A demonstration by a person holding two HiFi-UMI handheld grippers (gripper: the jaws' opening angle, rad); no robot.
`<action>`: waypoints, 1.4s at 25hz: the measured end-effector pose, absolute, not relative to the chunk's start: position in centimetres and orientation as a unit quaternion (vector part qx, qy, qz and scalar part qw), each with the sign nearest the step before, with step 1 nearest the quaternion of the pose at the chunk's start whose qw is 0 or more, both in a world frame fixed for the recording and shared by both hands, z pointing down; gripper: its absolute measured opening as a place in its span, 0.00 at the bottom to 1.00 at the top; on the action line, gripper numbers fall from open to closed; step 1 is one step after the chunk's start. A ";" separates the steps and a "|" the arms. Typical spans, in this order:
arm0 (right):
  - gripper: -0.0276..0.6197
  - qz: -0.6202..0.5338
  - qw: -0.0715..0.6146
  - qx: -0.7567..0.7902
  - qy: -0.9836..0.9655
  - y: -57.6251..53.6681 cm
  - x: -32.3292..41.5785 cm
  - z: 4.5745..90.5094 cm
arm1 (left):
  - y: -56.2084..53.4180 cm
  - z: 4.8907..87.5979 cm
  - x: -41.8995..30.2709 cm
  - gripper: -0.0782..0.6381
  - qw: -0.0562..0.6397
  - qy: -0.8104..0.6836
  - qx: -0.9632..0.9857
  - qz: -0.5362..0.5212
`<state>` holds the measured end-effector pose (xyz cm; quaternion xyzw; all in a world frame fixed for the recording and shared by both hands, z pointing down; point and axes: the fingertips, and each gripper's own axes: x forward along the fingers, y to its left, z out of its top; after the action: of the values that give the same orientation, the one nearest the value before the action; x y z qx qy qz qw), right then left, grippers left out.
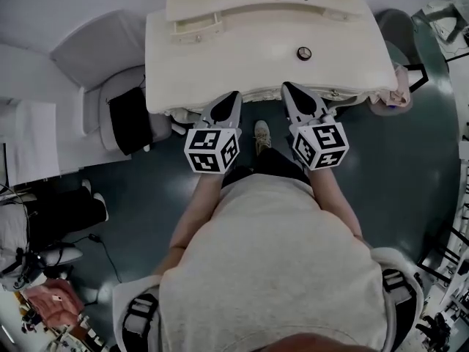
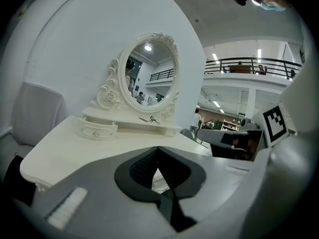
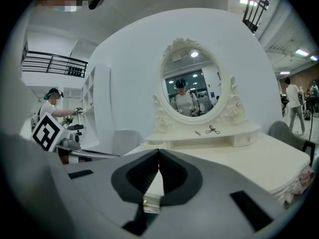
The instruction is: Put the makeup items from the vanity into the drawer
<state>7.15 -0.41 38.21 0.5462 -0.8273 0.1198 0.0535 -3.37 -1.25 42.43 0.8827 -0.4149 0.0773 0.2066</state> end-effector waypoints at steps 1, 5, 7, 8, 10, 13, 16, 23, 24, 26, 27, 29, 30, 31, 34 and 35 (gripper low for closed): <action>0.05 0.120 0.052 0.548 -0.826 -1.6 7.7 38.2 | -2.3 42.2 -3.0 0.12 0.203 -0.414 0.884 0.077; 0.05 0.110 0.045 0.551 -0.826 -6.5 9.8 37.2 | -6.6 41.1 -1.7 0.12 0.189 -0.420 0.885 0.073; 0.05 0.106 0.042 0.551 -0.827 -8.7 10.6 36.6 | -8.7 40.6 -1.1 0.12 0.185 -0.424 0.884 0.071; 0.05 0.105 0.042 0.550 -0.828 -9.6 11.0 36.5 | -9.7 40.4 -0.8 0.12 0.183 -0.426 0.883 0.069; 0.05 0.104 0.044 0.546 -0.830 -11.4 11.7 36.5 | -11.5 40.2 -0.1 0.12 0.181 -0.430 0.882 0.067; 0.05 0.102 0.048 0.541 -0.834 -13.6 12.9 36.6 | -14.2 40.3 1.0 0.12 0.182 -0.438 0.878 0.066; 0.05 0.103 0.051 0.541 -0.833 -15.5 14.5 36.6 | -16.2 40.3 2.1 0.12 0.181 -0.446 0.874 0.064; 0.05 0.122 0.056 0.544 -0.829 -17.2 16.3 37.6 | -17.4 41.1 4.5 0.12 0.188 -0.431 0.879 0.081; 0.05 0.126 0.057 0.545 -0.827 -17.3 16.4 37.9 | -17.5 41.2 4.7 0.12 0.187 -0.427 0.881 0.084; 0.05 0.136 0.061 0.546 -0.825 -17.4 16.5 38.4 | -17.7 41.4 5.0 0.12 0.187 -0.421 0.883 0.089; 0.05 0.142 0.063 0.545 -0.824 -17.4 16.6 38.7 | -17.8 41.5 5.2 0.12 0.189 -0.418 0.884 0.092; 0.06 0.150 0.066 0.547 -0.821 -17.5 16.7 39.0 | -18.0 41.7 5.3 0.12 0.192 -0.412 0.885 0.097; 0.06 0.152 0.066 0.551 -0.818 -17.5 16.8 39.2 | -18.1 41.8 5.4 0.12 0.194 -0.409 0.886 0.100; 0.06 0.153 0.068 0.554 -0.815 -17.5 16.9 39.3 | -18.2 42.0 5.4 0.12 0.196 -0.405 0.887 0.102; 0.06 0.160 0.071 0.564 -0.807 -17.7 17.2 39.8 | -18.6 42.3 5.5 0.12 0.200 -0.394 0.890 0.111; 0.06 0.161 0.072 0.569 -0.803 -17.8 17.3 39.9 | -18.7 42.4 5.5 0.12 0.201 -0.389 0.892 0.115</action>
<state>17.34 -17.79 39.91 0.5692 -0.8031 0.1611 0.0716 5.55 -18.73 42.43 0.8920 -0.3885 0.1147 0.2005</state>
